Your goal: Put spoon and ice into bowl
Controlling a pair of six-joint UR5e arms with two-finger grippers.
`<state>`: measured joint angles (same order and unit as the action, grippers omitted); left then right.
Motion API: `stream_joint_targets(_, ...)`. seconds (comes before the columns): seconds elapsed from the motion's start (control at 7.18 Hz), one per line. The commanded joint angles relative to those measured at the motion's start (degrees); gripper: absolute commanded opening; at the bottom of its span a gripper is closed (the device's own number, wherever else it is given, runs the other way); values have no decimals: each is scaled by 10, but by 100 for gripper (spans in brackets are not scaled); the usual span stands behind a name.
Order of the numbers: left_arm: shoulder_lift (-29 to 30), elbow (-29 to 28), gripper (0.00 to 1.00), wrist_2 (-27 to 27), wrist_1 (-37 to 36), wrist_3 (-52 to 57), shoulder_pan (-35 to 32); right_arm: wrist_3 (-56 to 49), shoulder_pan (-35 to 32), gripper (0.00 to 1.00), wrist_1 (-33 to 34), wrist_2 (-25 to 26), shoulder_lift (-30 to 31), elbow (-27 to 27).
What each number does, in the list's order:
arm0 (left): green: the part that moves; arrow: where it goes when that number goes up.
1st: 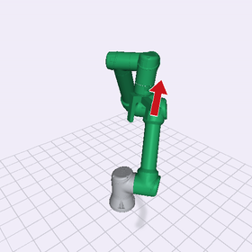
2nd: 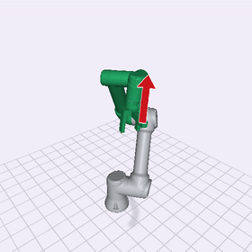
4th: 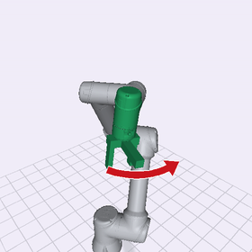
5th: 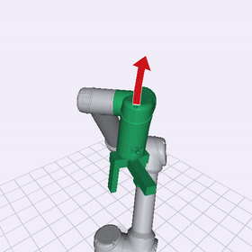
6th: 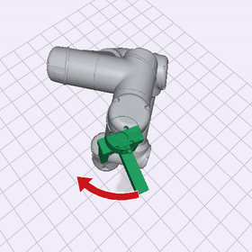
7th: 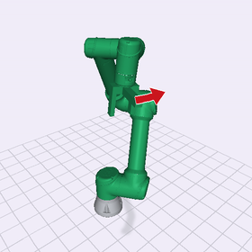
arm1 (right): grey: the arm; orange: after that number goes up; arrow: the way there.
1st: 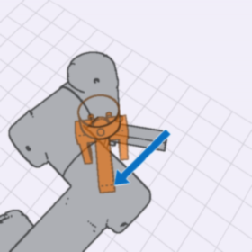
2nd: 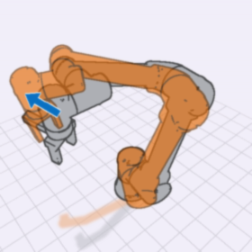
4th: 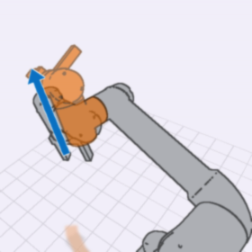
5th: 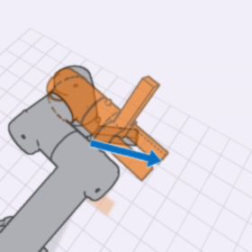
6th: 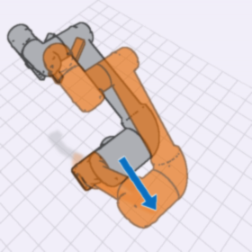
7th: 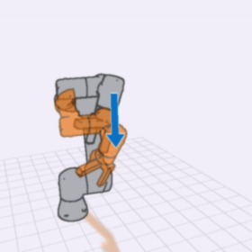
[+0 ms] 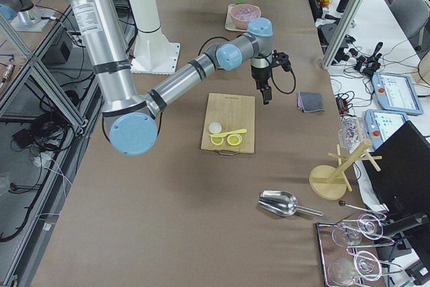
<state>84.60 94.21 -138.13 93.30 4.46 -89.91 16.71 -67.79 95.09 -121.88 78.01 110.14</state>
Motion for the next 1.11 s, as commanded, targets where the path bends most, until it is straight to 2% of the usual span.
stream_joint_targets(0.0,-9,1,98,-13,11,-2,-1,-159,-104,100,-2,-34,101,-11)
stream_joint_targets(0.14,-9,4,98,-9,20,-4,-9,-251,-141,100,-2,-35,136,-25)
stream_joint_targets(0.28,-8,5,98,-10,16,-3,-10,-290,-182,100,-2,-50,157,-49)
stream_joint_targets(0.56,-25,11,98,-7,22,5,-11,-287,-209,100,-2,-94,217,-57)
stream_joint_targets(0.97,-29,12,98,-1,24,3,-11,-291,-208,100,-3,-95,216,-70)
